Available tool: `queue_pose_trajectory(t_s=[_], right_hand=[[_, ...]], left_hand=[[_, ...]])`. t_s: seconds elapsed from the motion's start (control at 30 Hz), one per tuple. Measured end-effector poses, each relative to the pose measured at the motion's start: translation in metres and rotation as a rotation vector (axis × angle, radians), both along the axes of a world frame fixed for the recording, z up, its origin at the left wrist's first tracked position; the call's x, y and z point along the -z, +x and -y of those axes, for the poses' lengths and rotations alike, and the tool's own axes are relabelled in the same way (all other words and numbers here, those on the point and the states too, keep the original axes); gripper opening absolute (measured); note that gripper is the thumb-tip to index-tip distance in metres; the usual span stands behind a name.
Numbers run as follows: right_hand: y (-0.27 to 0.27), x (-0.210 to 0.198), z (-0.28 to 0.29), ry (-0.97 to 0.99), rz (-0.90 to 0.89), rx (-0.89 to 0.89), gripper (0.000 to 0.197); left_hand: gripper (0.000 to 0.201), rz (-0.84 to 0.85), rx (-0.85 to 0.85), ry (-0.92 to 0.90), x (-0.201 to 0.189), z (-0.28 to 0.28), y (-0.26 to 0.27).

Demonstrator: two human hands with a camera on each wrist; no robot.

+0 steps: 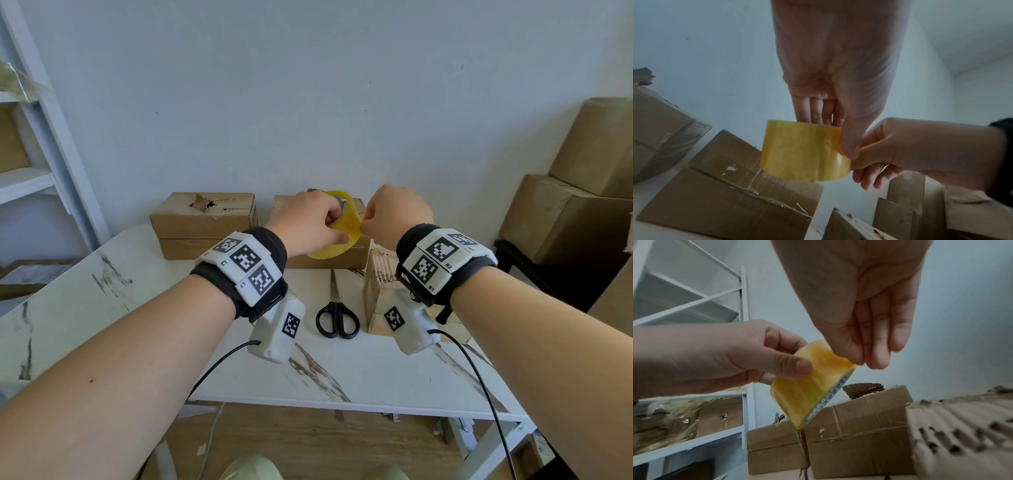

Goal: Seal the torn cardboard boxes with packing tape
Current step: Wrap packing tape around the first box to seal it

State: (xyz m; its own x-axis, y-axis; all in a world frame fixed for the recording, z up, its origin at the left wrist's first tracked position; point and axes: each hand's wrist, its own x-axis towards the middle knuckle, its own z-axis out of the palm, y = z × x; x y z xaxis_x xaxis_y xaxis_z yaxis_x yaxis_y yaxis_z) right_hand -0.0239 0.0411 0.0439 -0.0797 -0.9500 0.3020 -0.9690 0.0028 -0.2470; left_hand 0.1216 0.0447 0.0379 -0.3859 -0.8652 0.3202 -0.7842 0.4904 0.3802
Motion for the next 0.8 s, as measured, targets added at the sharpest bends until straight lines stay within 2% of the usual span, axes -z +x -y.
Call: queue_pose_trajectory(t_s=[0.13,0.23,0.33,0.63,0.8], right_hand=[[0.000,-0.001,-0.006,0.027,-0.007,-0.018,0.004],[-0.001,0.000,-0.008,0.036,0.055,-0.050,0.012],[-0.002,0.002,-0.009,0.040,0.168,-0.095,0.020],[-0.008,0.002,-0.007,0.218,0.524,-0.214,0.017],[-0.011,0.001,-0.005,0.208,0.406,-0.211,0.021]], left_hand=[[0.031,0.004,0.007,0.003,0.001,-0.001,0.000],[0.031,-0.005,0.009,0.012,0.001,0.000,0.000],[0.030,-0.013,-0.002,0.021,0.002,0.002,0.002],[0.032,-0.074,-0.001,0.082,0.006,0.007,0.009],[0.030,-0.126,0.009,0.114,0.009,0.008,0.011]])
